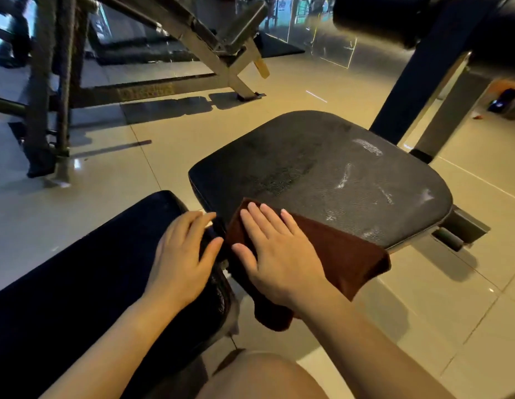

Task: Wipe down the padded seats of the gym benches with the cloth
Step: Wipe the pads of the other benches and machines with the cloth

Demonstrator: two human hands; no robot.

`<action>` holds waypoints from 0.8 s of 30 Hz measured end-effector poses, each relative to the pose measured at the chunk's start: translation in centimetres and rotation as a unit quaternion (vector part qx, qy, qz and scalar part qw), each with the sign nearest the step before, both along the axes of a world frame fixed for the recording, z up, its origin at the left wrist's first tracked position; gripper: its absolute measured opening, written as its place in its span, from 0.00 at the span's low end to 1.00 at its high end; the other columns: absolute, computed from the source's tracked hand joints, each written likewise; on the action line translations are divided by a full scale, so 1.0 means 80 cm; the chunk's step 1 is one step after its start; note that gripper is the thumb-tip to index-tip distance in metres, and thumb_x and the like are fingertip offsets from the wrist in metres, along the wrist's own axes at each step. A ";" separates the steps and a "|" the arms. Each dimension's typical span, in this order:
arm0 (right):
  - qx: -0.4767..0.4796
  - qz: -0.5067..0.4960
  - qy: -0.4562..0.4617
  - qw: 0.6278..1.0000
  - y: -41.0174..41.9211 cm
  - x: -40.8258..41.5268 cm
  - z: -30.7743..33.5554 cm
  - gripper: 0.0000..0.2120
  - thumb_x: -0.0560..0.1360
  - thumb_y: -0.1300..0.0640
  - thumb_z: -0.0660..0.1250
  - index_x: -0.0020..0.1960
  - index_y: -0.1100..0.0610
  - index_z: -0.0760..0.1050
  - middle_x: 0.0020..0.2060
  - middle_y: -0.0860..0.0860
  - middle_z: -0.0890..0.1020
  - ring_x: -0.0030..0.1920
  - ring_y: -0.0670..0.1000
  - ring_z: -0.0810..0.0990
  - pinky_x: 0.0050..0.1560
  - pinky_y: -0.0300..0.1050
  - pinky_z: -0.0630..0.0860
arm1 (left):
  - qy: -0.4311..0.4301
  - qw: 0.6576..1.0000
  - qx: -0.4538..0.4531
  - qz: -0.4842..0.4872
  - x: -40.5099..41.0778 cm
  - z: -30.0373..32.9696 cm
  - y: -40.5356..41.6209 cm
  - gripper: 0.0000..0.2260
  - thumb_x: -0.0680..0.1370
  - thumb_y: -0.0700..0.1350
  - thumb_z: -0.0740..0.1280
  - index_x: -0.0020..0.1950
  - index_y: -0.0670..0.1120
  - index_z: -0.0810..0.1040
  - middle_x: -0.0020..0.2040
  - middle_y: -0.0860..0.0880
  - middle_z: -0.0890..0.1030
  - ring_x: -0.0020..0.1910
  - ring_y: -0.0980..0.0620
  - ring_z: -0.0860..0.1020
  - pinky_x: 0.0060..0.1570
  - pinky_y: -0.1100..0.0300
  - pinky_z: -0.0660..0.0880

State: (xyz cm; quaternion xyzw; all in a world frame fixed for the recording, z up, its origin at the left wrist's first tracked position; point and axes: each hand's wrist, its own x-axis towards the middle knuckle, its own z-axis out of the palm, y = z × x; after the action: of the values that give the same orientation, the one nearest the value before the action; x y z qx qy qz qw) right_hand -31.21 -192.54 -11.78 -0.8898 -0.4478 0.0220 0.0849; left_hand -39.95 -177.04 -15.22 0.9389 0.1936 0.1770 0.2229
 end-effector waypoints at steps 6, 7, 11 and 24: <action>-0.038 -0.158 0.006 0.987 -0.049 0.066 0.003 0.31 0.82 0.38 0.41 0.80 0.51 0.44 0.79 0.48 0.46 0.79 0.47 0.43 0.77 0.47 0.39 | 0.012 0.999 0.019 -0.026 -0.003 -0.008 0.002 0.28 0.78 0.62 0.46 0.77 0.55 0.61 0.77 0.53 0.61 0.76 0.54 0.56 0.75 0.52 0.43; -0.045 -0.175 -0.001 0.984 -0.057 0.074 0.005 0.31 0.82 0.39 0.41 0.80 0.51 0.44 0.80 0.48 0.47 0.79 0.47 0.44 0.77 0.48 0.39 | 0.016 0.999 0.028 -0.026 -0.002 -0.009 0.003 0.29 0.78 0.62 0.44 0.77 0.56 0.60 0.78 0.53 0.60 0.77 0.55 0.55 0.74 0.53 0.40; -0.019 -0.141 -0.007 0.990 -0.052 0.038 0.006 0.33 0.78 0.41 0.38 0.80 0.52 0.48 0.79 0.49 0.50 0.79 0.48 0.46 0.77 0.48 0.40 | 0.036 0.998 0.035 -0.028 0.002 -0.007 0.002 0.30 0.77 0.63 0.40 0.78 0.57 0.57 0.78 0.54 0.58 0.77 0.56 0.54 0.73 0.54 0.39; 0.040 -0.078 -0.035 0.996 -0.044 0.009 -0.009 0.38 0.76 0.33 0.41 0.78 0.54 0.58 0.78 0.51 0.58 0.78 0.51 0.55 0.75 0.49 0.45 | -0.010 0.998 0.023 -0.050 -0.003 -0.012 0.005 0.26 0.79 0.61 0.43 0.75 0.57 0.63 0.76 0.56 0.63 0.72 0.66 0.53 0.74 0.56 0.40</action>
State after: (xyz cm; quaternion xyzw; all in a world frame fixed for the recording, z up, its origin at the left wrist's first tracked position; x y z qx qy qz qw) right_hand -30.51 -196.05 -12.51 -0.9180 -0.3805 -0.0340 0.1063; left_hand -40.19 -176.66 -16.19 0.9503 0.1402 0.1796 0.2120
